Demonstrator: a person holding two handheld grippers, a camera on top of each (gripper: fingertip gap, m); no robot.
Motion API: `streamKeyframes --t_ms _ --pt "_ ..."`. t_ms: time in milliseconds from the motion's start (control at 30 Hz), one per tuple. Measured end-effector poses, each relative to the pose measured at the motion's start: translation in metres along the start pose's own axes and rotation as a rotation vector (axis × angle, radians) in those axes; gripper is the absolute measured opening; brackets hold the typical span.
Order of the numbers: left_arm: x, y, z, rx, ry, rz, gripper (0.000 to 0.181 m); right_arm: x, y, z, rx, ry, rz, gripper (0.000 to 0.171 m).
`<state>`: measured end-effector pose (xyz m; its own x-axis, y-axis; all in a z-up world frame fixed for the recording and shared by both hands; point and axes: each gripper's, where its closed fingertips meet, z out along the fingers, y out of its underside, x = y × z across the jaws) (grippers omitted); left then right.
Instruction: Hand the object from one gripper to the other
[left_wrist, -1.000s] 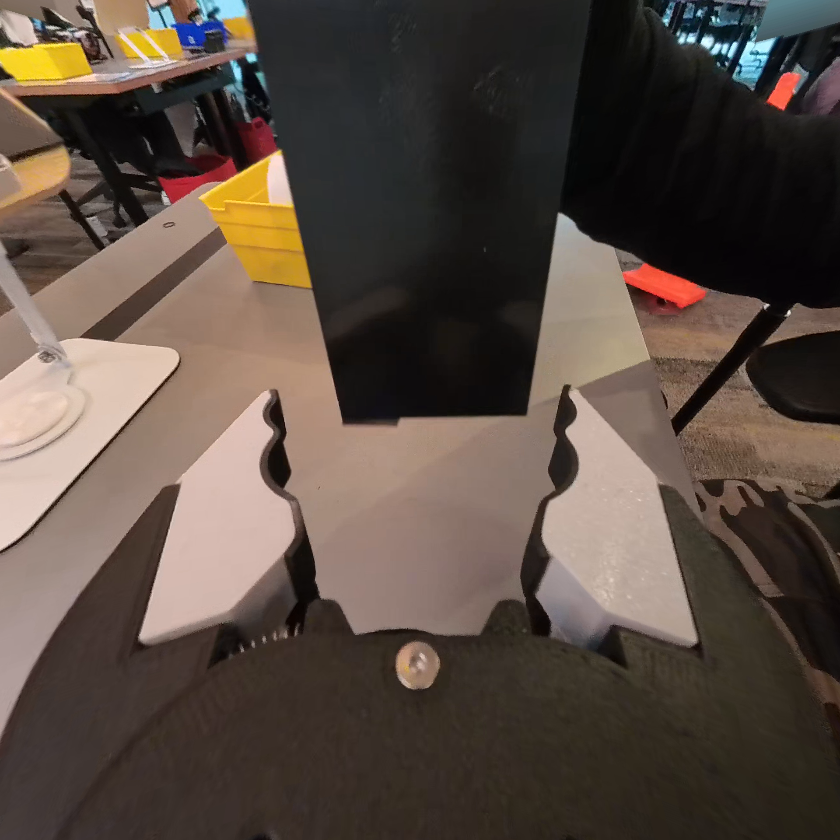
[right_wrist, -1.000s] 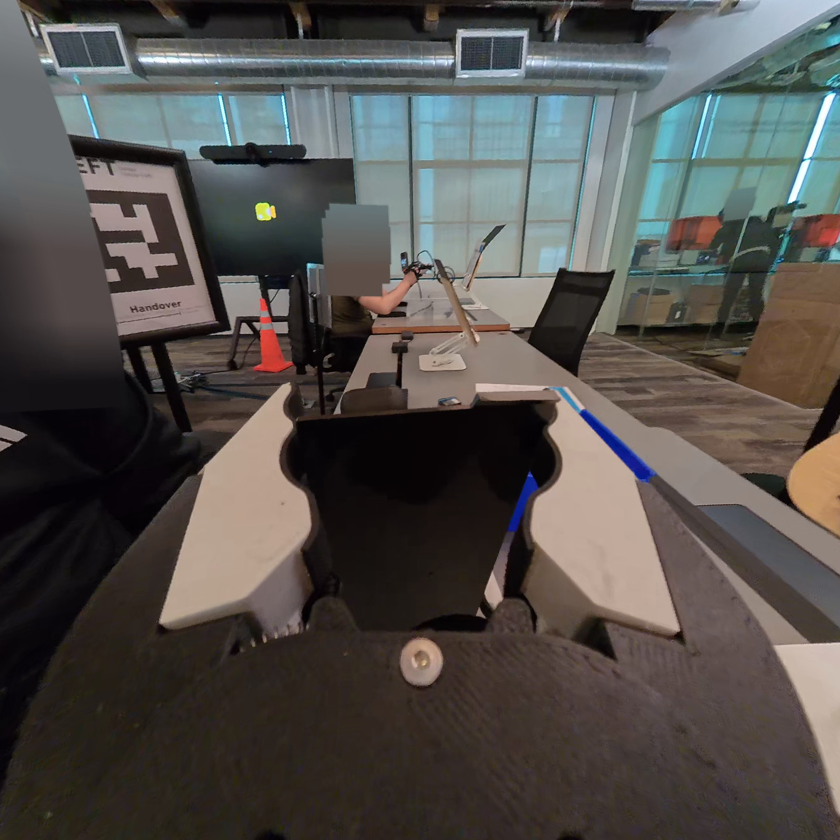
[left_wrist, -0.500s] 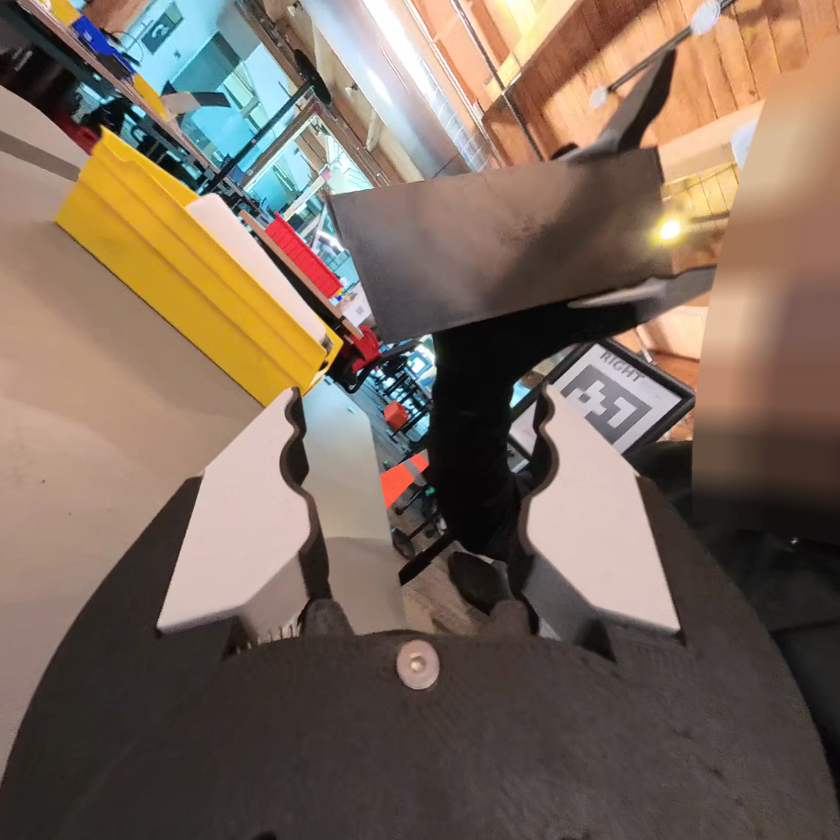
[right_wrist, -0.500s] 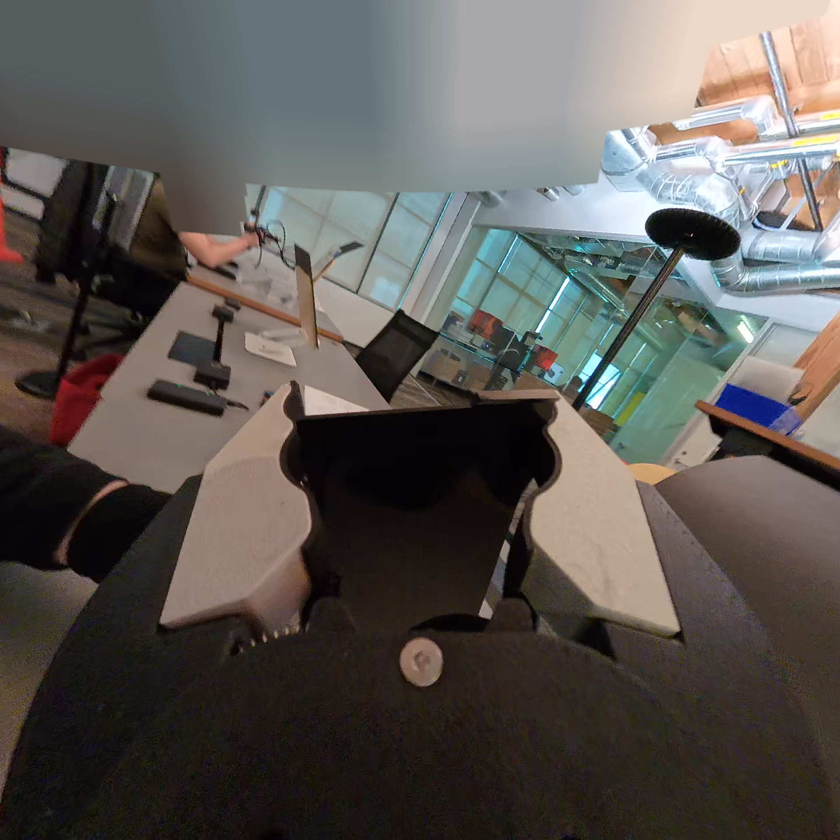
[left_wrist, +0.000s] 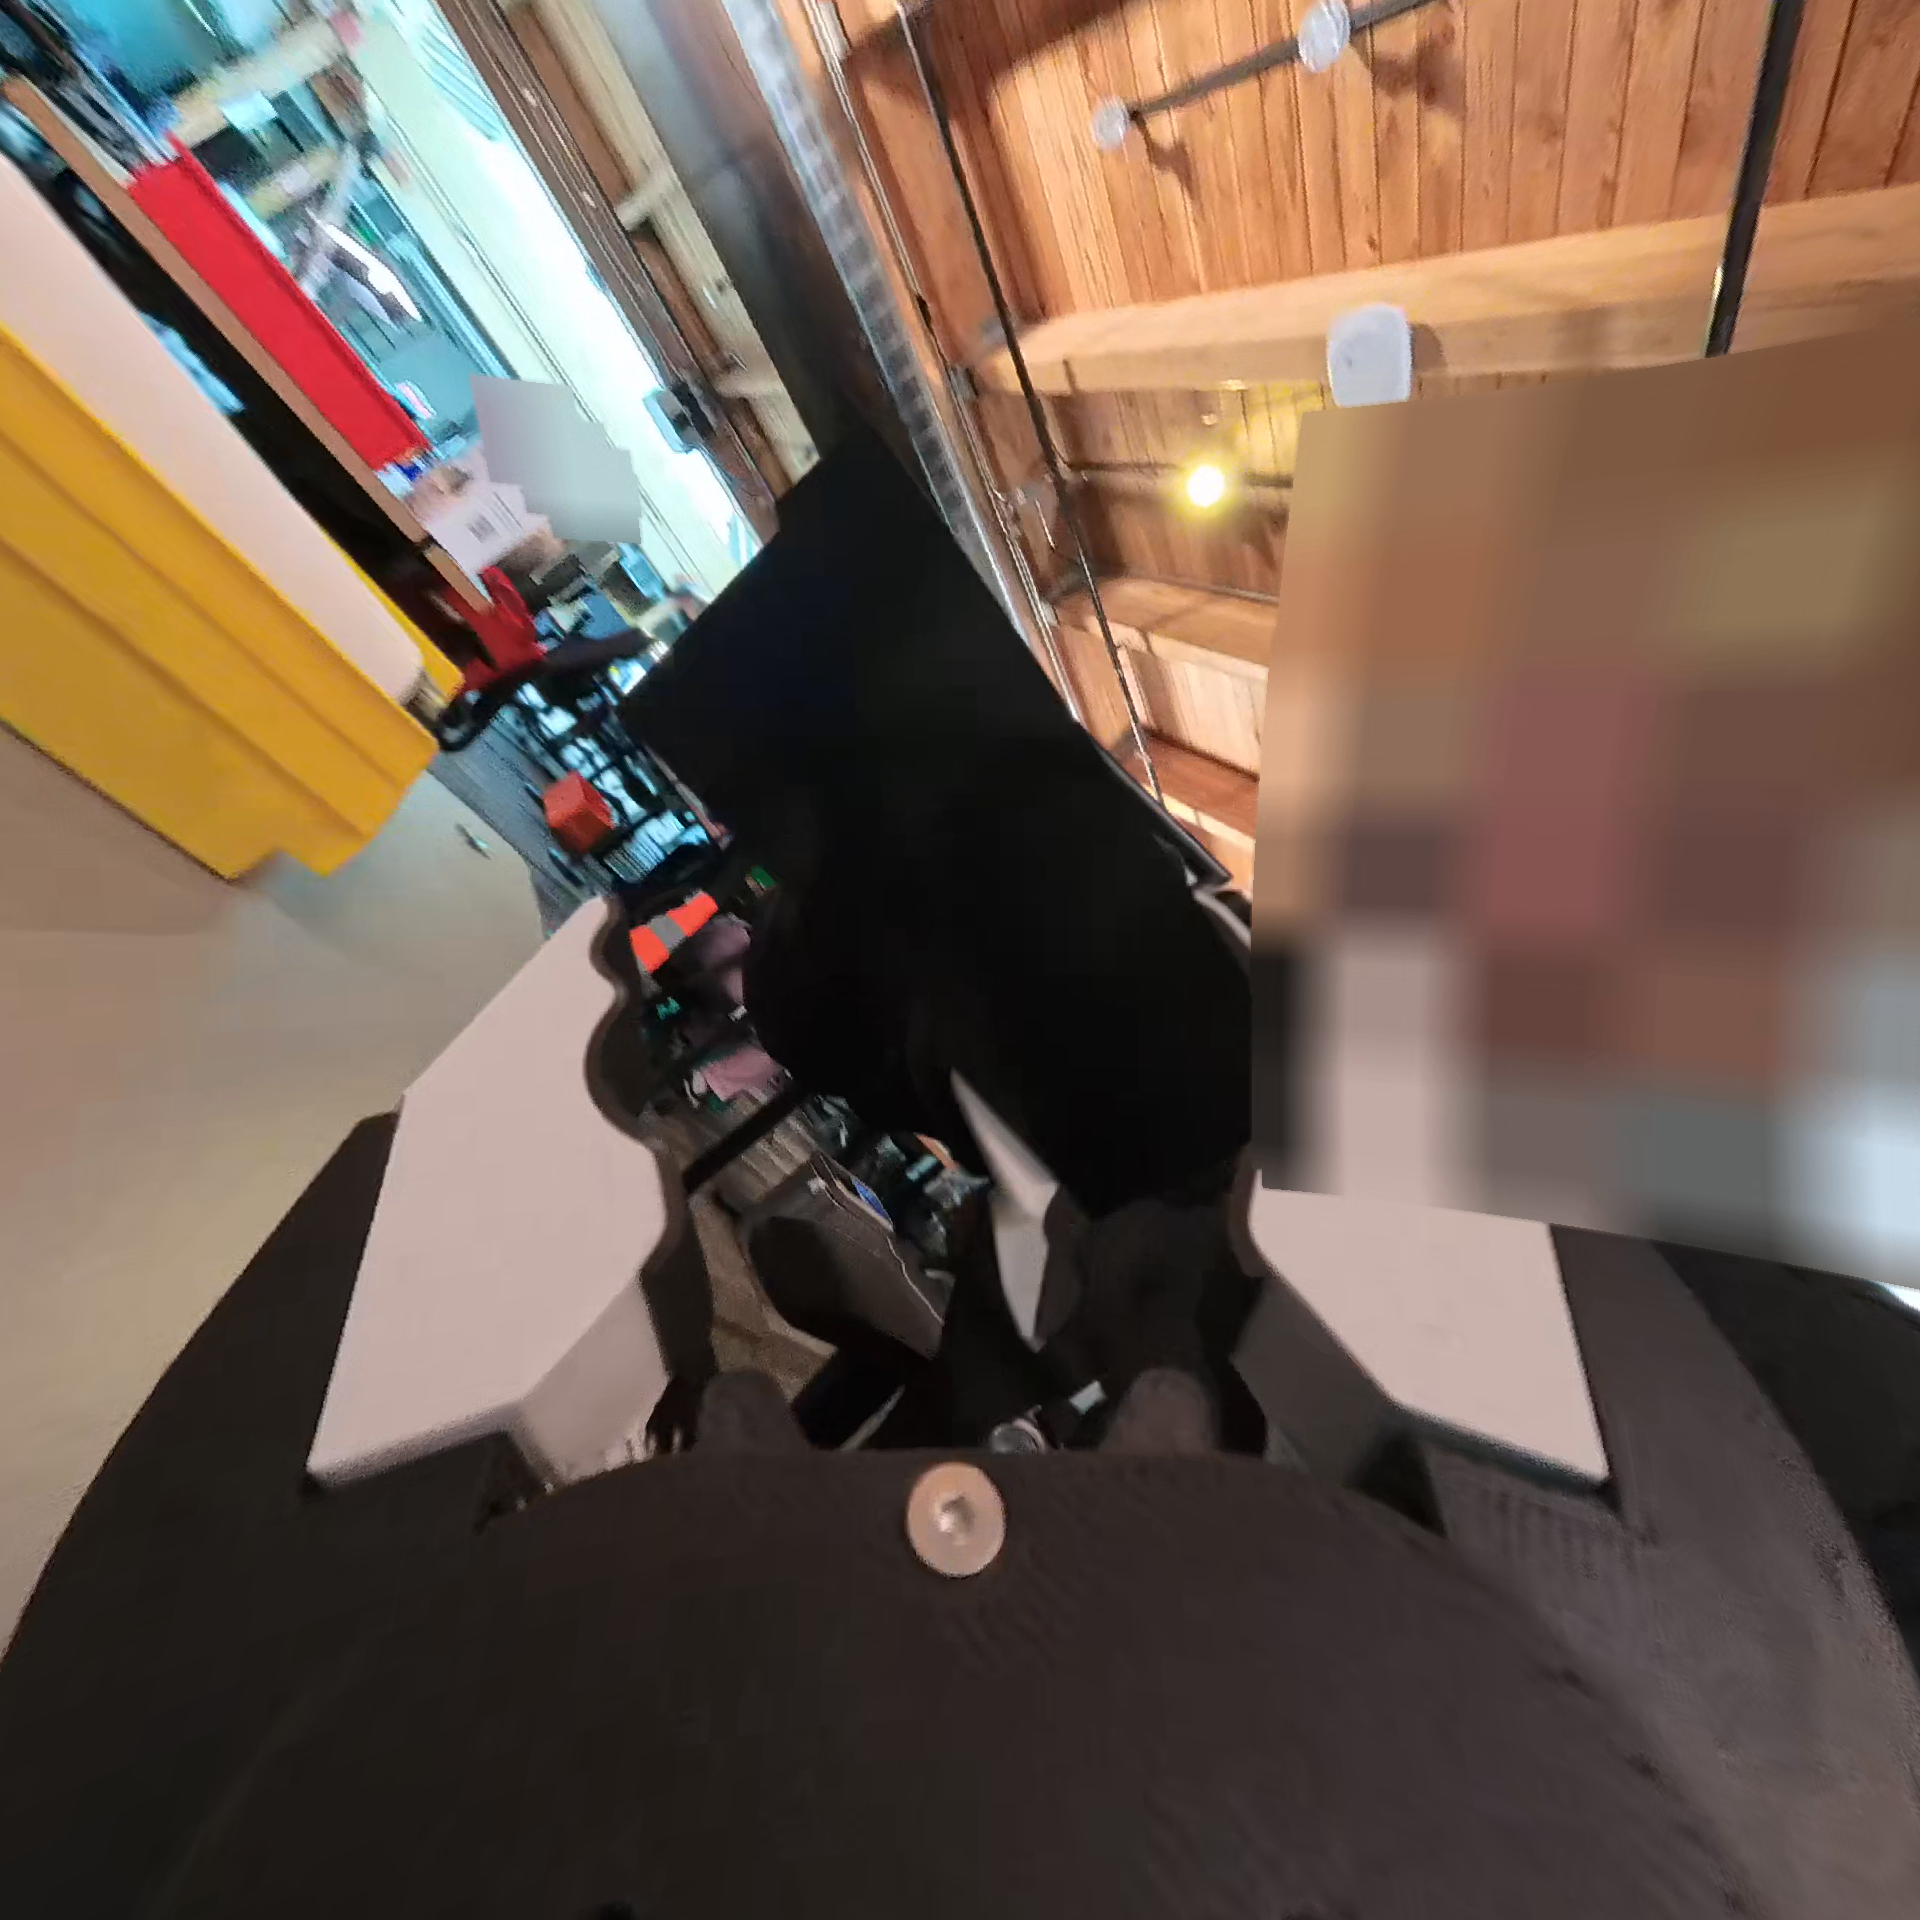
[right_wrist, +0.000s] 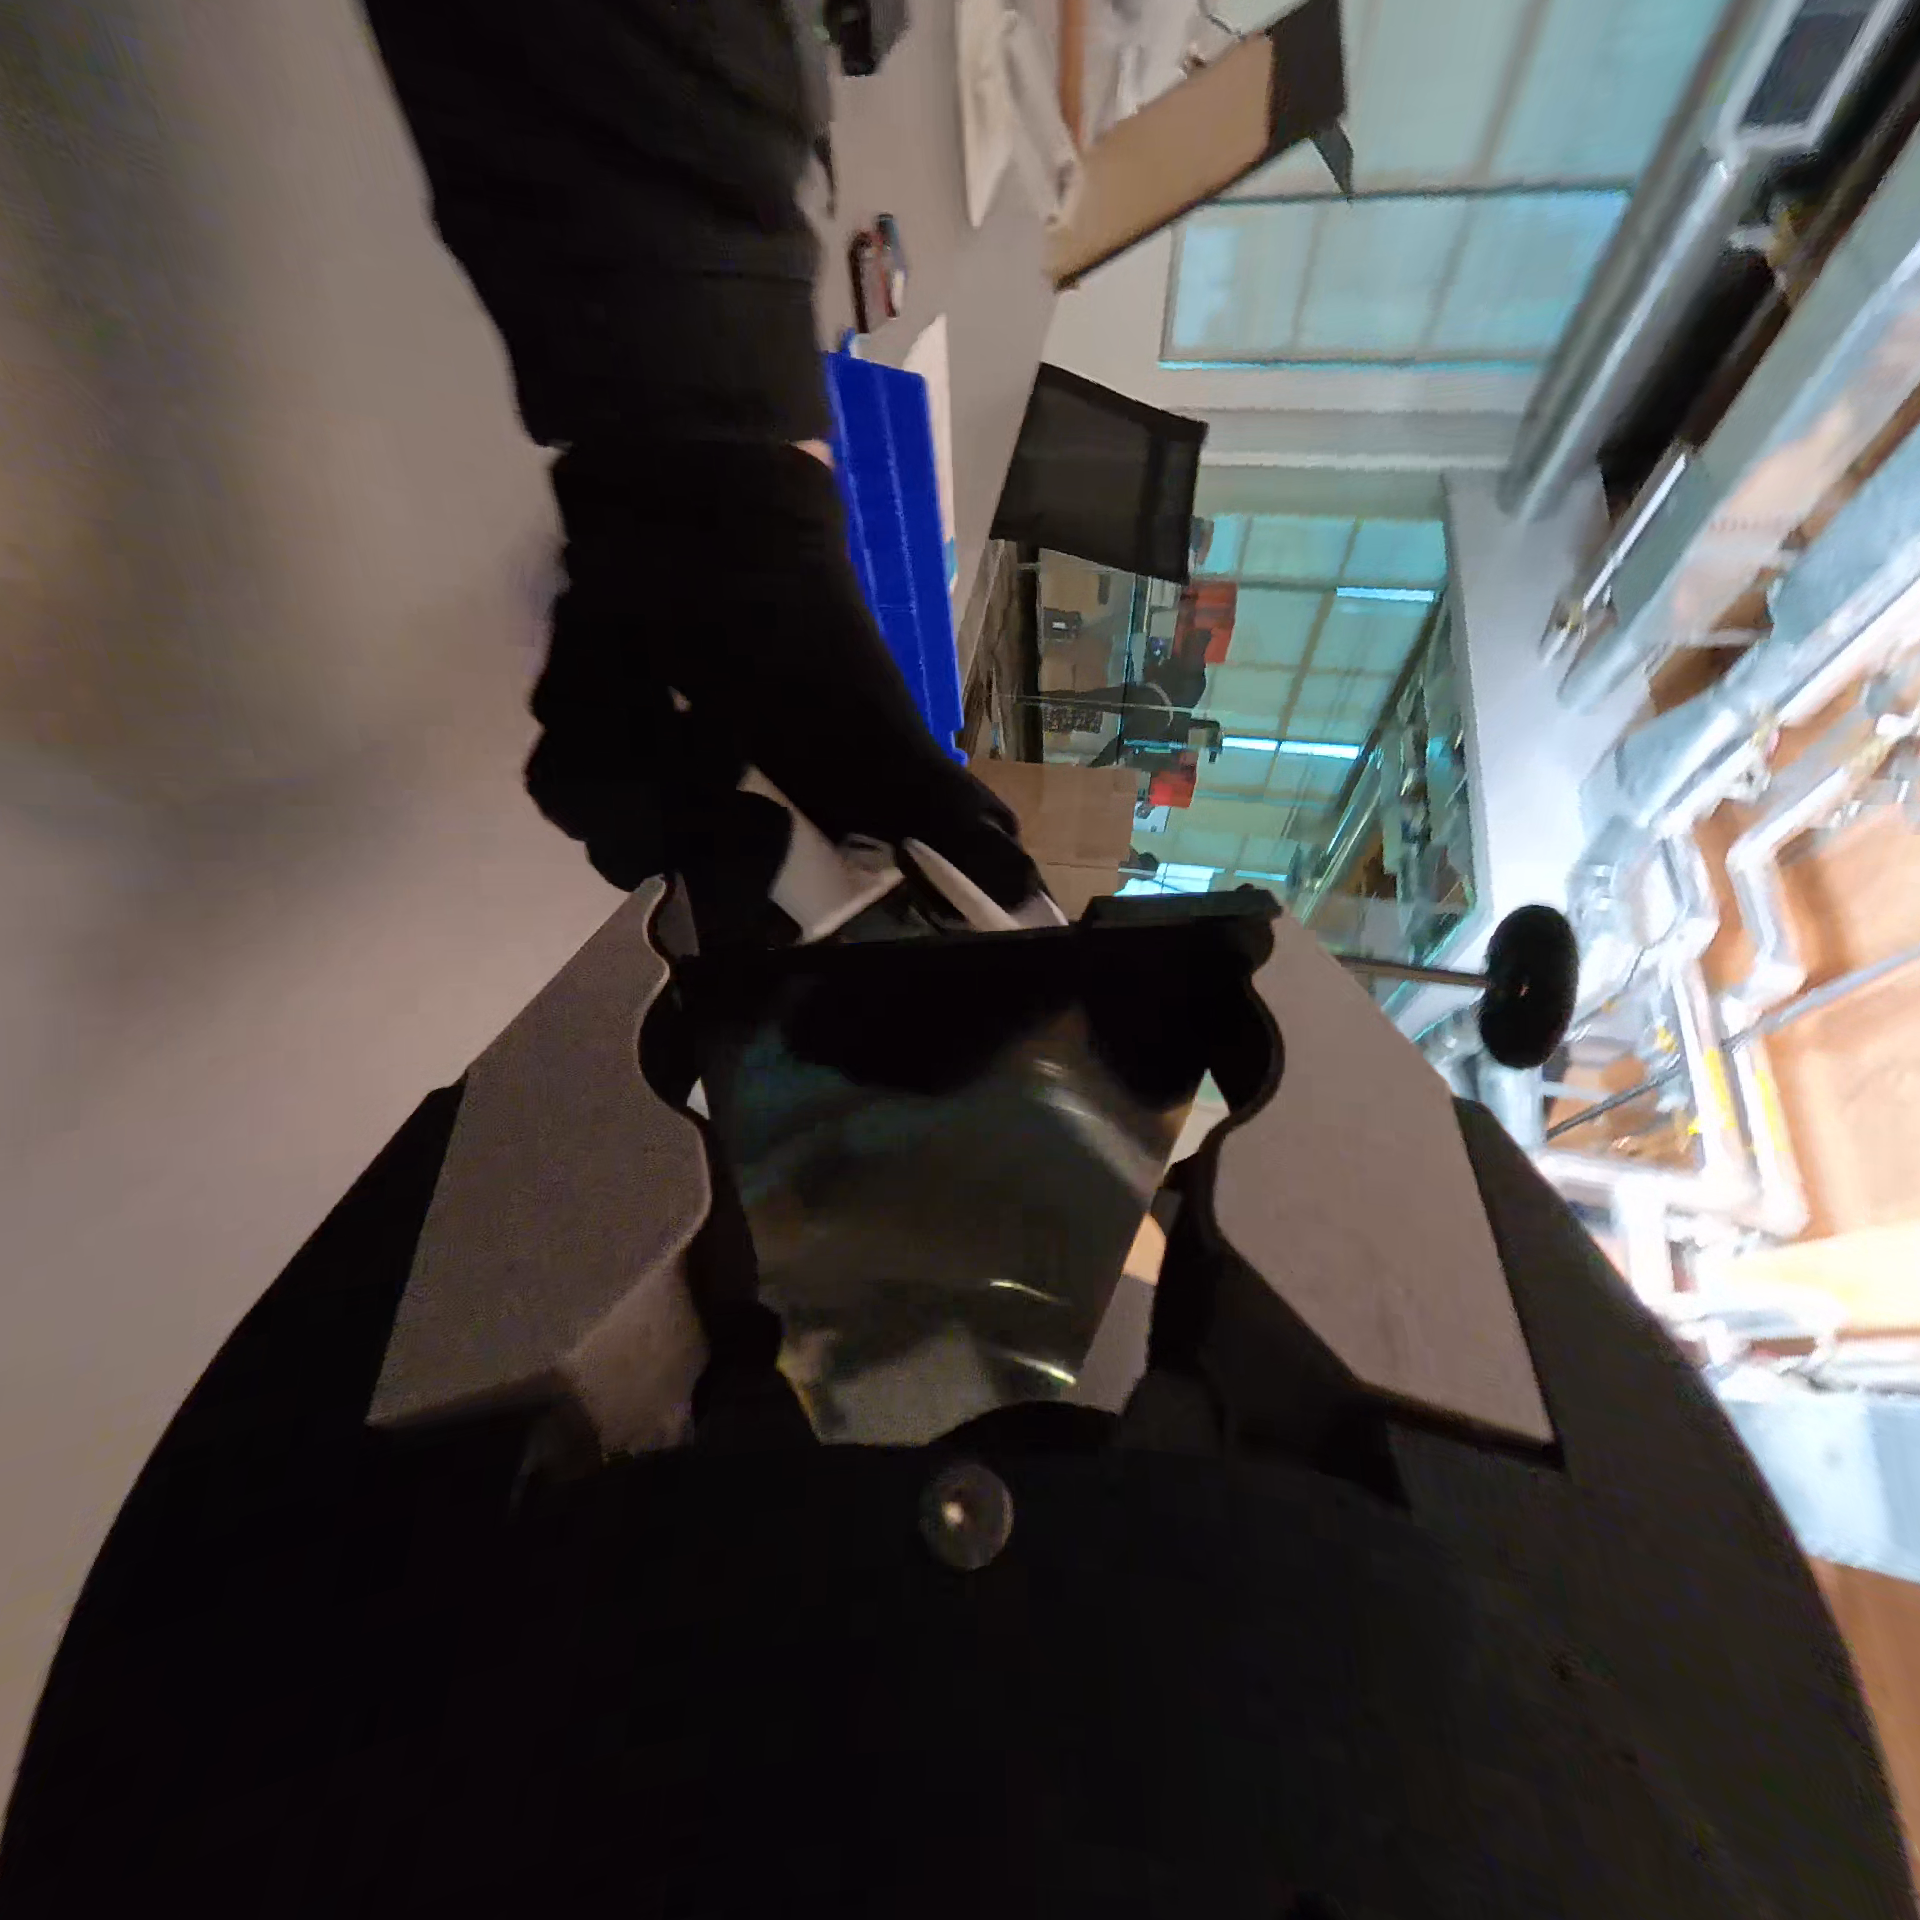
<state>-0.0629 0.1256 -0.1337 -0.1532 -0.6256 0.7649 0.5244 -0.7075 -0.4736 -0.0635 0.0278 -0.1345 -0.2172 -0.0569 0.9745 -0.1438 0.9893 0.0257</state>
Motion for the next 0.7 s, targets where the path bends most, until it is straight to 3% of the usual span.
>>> streamKeyframes --t_ms 133,367,467,700 --pt "0.004 0.003 0.013 -0.089 0.062 -0.043 0.132 -0.019 -0.017 0.010 -0.003 -0.025 -0.182 0.098" --pt "0.002 0.018 0.023 -0.163 0.139 -0.107 0.135 -0.058 -0.021 0.023 -0.007 -0.114 -0.350 0.097" --pt "-0.005 0.019 0.021 -0.151 0.141 -0.092 0.112 -0.066 -0.021 0.024 -0.007 -0.122 -0.366 0.097" --pt "-0.005 0.018 0.025 -0.169 0.123 -0.014 0.110 -0.076 -0.017 0.028 -0.019 -0.158 -0.325 0.099"
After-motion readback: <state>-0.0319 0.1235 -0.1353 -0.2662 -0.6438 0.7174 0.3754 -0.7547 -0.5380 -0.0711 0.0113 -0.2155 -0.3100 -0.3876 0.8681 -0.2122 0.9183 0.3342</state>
